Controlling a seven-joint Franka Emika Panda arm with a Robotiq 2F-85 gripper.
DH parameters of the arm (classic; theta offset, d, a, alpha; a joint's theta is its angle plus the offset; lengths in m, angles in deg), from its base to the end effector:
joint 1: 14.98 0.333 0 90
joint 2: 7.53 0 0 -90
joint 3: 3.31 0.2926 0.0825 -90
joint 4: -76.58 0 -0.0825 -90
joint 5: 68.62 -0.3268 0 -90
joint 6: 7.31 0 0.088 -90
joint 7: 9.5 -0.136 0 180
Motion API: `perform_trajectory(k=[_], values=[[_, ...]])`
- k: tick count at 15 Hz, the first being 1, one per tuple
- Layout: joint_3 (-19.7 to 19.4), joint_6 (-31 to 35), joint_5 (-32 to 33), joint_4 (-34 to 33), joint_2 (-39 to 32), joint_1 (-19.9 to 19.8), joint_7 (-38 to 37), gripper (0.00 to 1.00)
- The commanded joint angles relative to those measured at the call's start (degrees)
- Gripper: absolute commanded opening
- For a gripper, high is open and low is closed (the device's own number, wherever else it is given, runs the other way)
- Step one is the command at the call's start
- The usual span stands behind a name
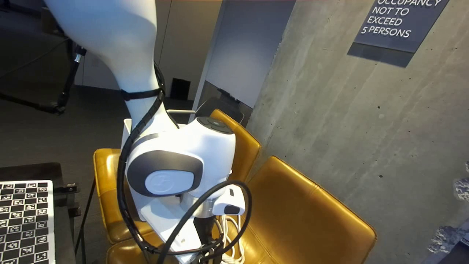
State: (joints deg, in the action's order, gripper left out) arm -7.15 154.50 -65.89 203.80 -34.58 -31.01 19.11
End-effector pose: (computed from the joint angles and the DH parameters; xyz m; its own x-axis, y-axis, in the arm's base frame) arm 0.4968 -0.1785 0.1747 0.9739 0.2086 0.0898 0.1988 -0.9742 0.1072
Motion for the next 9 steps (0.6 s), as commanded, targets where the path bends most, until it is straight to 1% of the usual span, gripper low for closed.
perform_trajectory(k=[1,4,9], values=[[3.31,-1.26,0.28,-5.95,-4.71,-3.29,2.42,1.00],[4.71,-1.18,0.35,-7.64,-7.20,-3.91,2.24,1.00],[6.59,-1.22,0.69,-9.07,-9.86,-3.35,1.47,1.00]])
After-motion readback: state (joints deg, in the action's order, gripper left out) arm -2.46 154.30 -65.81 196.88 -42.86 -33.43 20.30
